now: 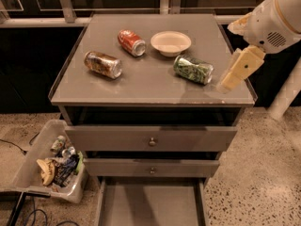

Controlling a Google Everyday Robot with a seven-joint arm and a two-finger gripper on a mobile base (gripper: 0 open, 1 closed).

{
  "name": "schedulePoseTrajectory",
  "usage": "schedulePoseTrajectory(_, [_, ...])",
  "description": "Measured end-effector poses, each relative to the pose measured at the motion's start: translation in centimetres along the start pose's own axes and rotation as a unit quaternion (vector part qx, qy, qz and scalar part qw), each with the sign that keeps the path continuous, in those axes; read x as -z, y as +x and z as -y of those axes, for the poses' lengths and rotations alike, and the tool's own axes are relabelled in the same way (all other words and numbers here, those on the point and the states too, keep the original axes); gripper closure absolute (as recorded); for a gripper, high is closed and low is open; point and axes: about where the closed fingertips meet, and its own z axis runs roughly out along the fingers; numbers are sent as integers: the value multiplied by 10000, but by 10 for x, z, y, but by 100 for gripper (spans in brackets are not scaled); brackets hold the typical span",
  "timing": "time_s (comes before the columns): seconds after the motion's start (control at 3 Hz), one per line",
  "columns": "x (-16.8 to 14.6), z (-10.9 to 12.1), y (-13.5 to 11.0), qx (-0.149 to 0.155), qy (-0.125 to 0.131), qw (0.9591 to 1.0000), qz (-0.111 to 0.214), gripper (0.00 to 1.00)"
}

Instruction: Place green can into bottom drawer

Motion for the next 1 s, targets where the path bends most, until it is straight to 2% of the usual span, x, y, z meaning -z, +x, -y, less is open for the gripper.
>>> schedulePoseTrajectory(0.33, [-10,11,1,-136,135,9998,40,0])
schedulePoseTrajectory(0.67, [-41,41,5,-507,387,9979,96,0])
schedulePoseTrajectory(1.0, [-73,65,6,-718,543,9959,117,0])
